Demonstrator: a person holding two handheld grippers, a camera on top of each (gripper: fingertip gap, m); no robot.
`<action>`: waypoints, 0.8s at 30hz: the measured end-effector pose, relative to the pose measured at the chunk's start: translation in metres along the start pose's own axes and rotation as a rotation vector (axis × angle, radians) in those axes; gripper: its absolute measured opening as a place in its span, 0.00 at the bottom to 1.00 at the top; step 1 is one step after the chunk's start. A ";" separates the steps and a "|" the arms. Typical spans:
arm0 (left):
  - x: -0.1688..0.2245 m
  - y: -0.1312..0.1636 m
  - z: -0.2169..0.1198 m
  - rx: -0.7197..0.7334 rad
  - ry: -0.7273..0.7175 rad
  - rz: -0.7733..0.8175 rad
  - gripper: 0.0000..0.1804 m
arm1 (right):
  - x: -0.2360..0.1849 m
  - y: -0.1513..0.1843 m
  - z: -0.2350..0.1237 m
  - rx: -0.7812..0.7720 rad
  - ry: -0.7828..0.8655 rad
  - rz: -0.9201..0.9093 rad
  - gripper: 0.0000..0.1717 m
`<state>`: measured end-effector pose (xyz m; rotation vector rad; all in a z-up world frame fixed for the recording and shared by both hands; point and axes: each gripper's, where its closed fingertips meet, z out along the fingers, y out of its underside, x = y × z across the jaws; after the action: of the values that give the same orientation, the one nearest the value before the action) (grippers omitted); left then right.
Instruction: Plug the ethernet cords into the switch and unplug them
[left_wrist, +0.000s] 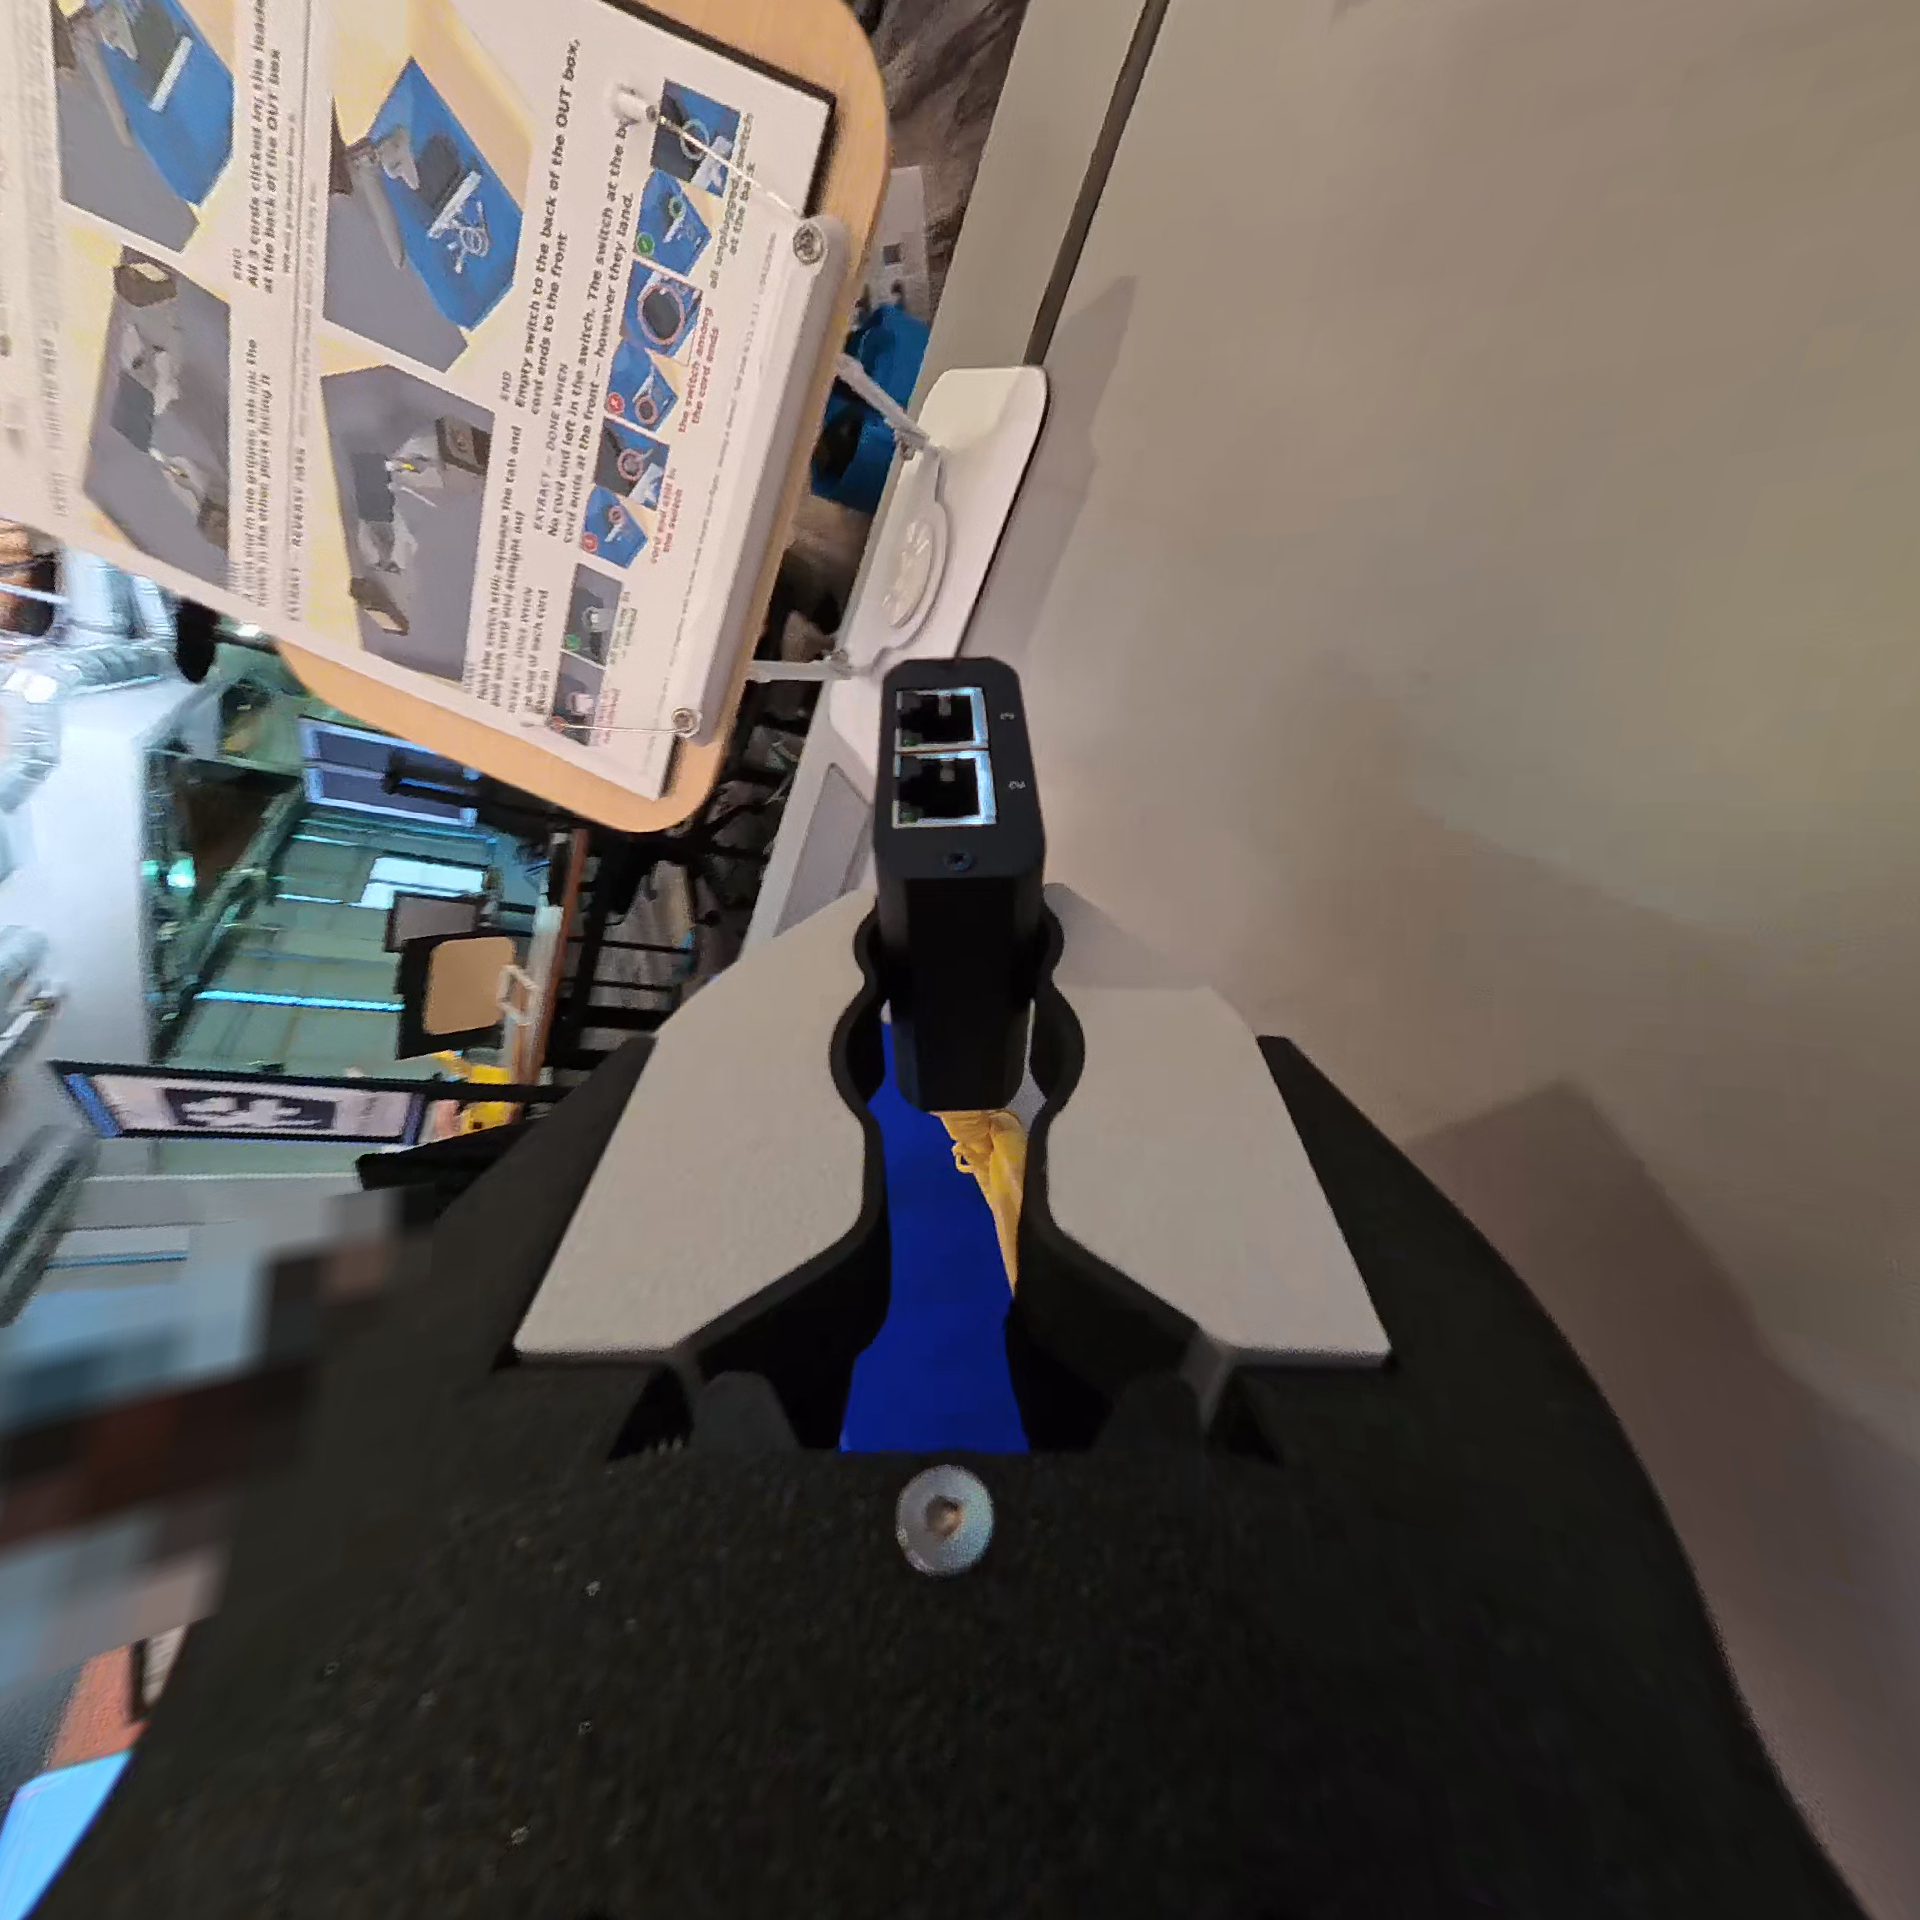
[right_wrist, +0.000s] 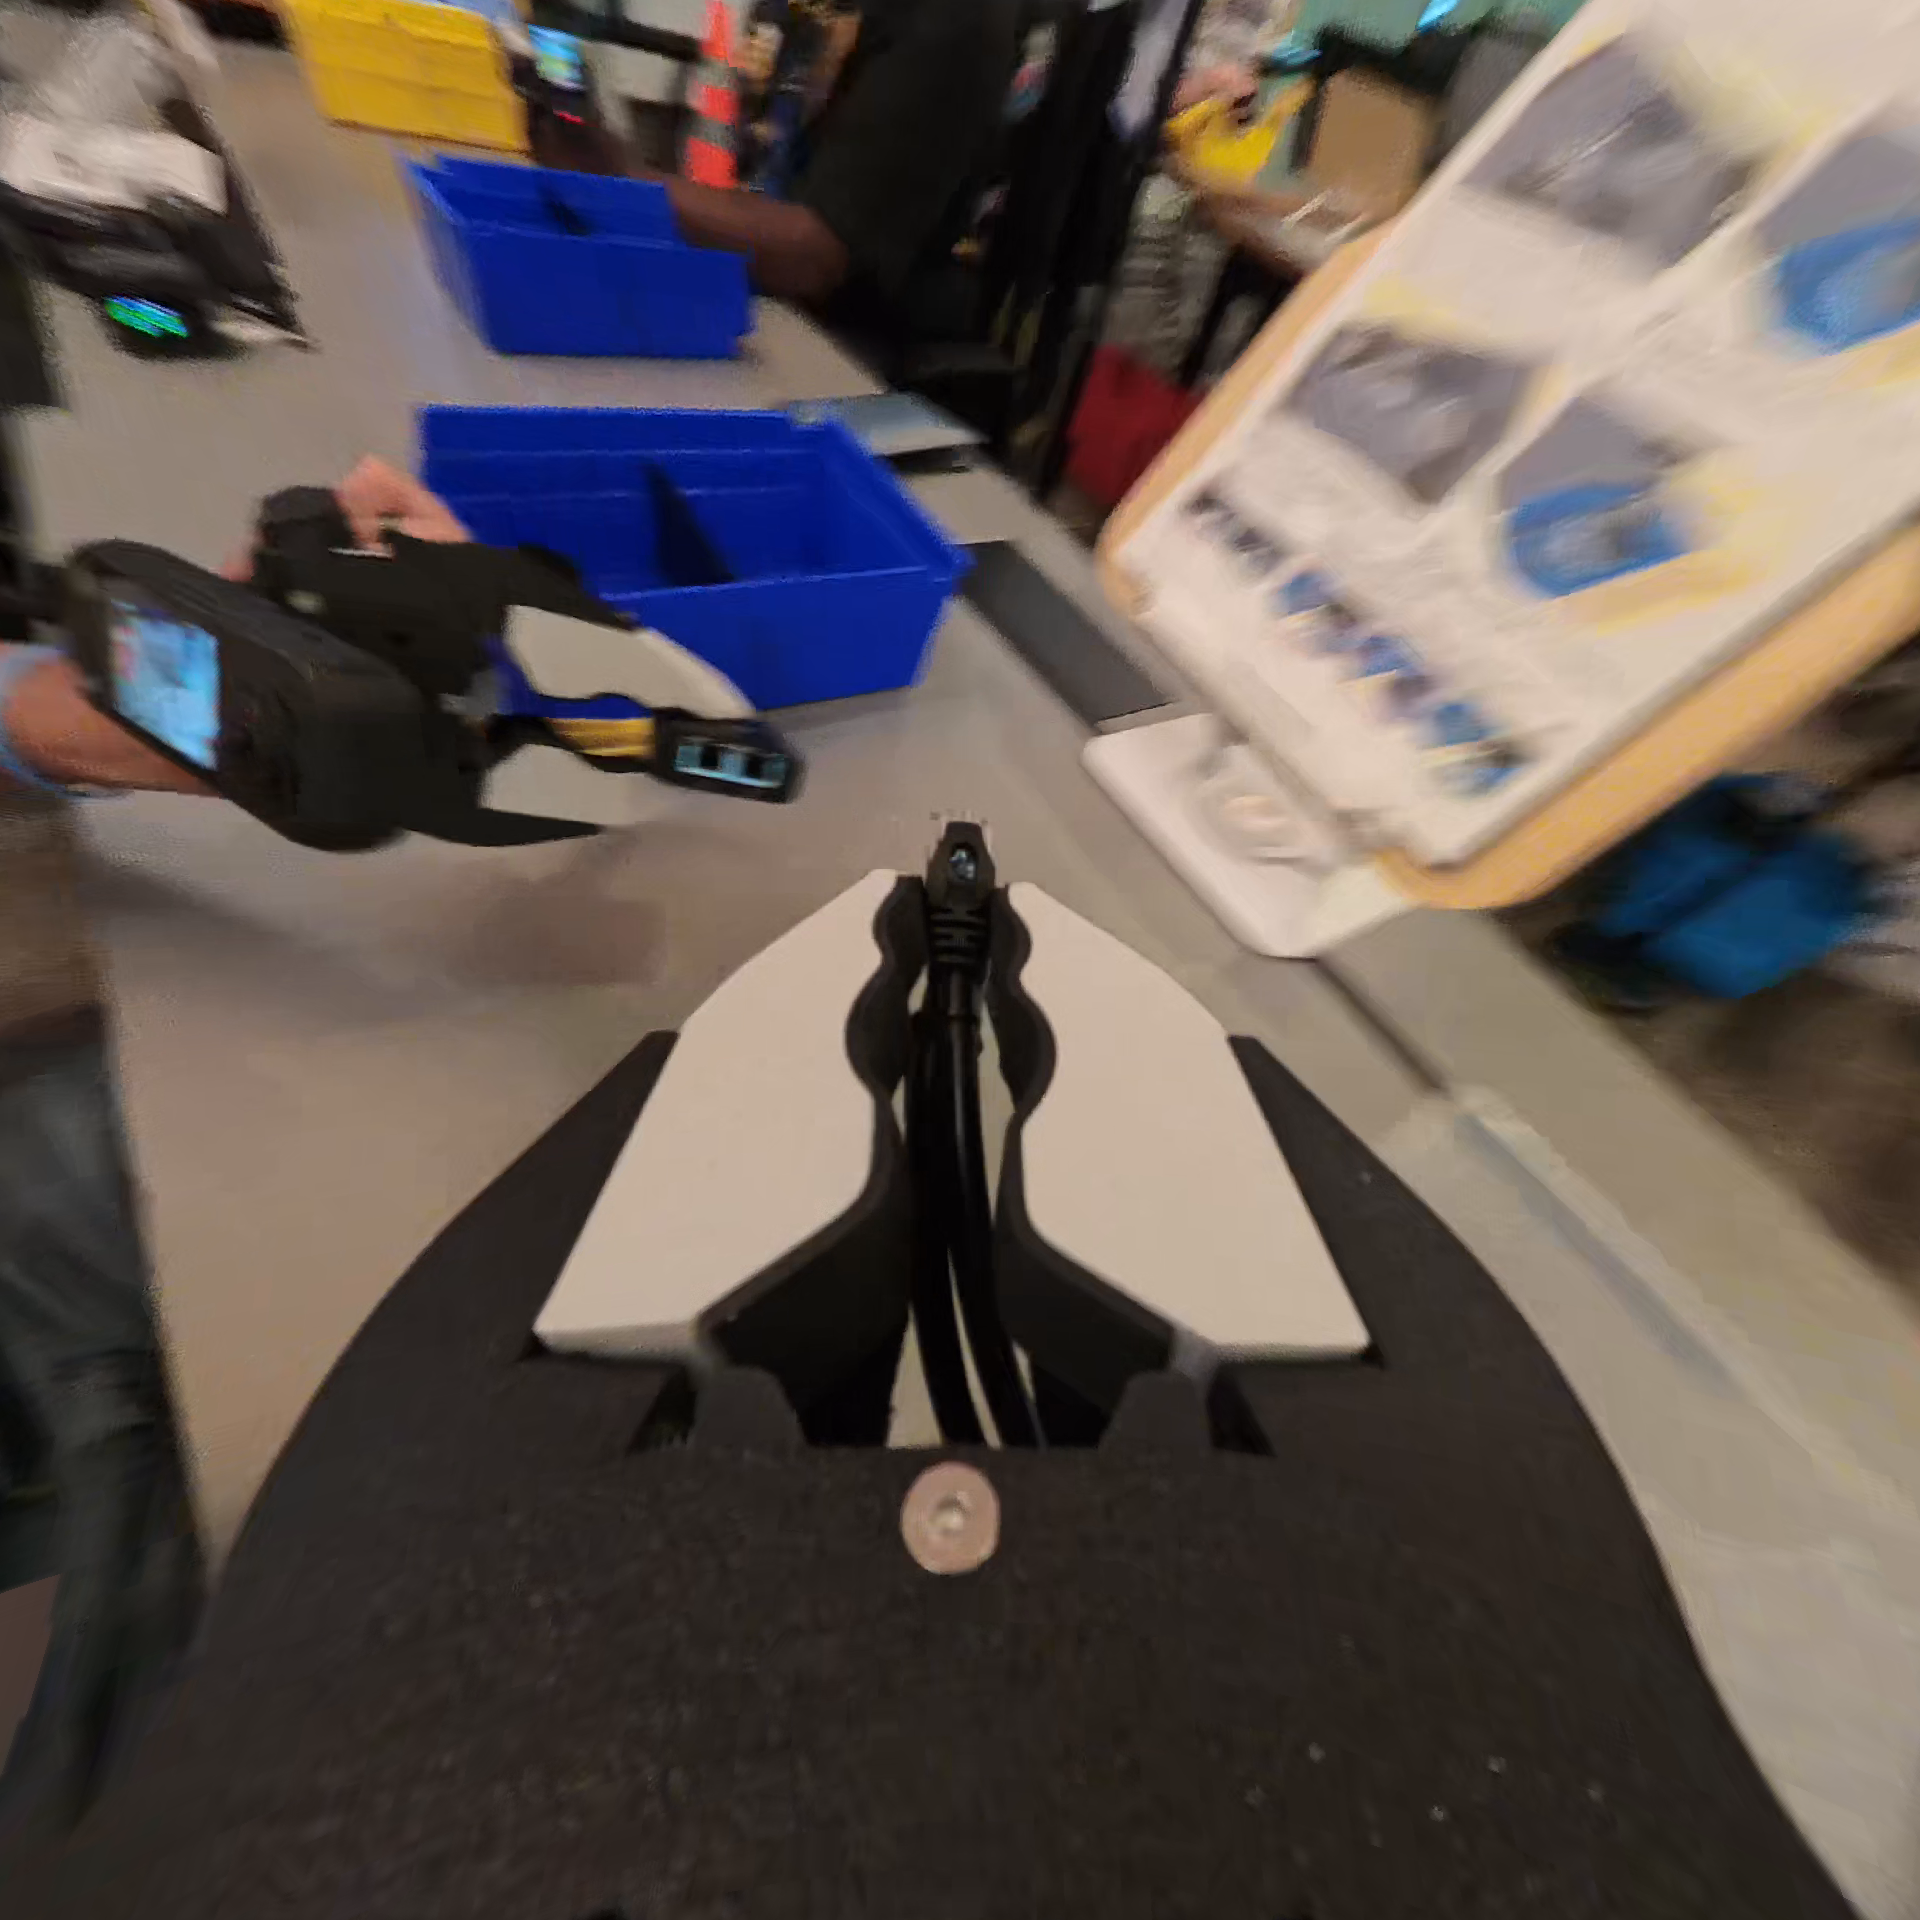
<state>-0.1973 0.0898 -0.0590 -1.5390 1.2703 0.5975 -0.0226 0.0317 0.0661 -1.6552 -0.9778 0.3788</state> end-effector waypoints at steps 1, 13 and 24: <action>0.000 -0.002 -0.001 0.012 0.020 -0.020 0.13 | 0.017 -0.008 -0.022 -0.025 0.082 -0.069 0.07; 0.007 -0.030 -0.018 0.188 0.175 -0.167 0.13 | 0.100 0.230 -0.010 -0.576 0.341 -0.147 0.07; 0.018 -0.074 -0.055 0.557 0.589 -0.479 0.13 | -0.008 0.086 0.018 -0.042 -0.167 0.195 0.23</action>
<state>-0.1354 0.0277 -0.0261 -1.4915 1.2700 -0.5205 -0.0052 0.0345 -0.0206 -1.7852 -0.9545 0.6397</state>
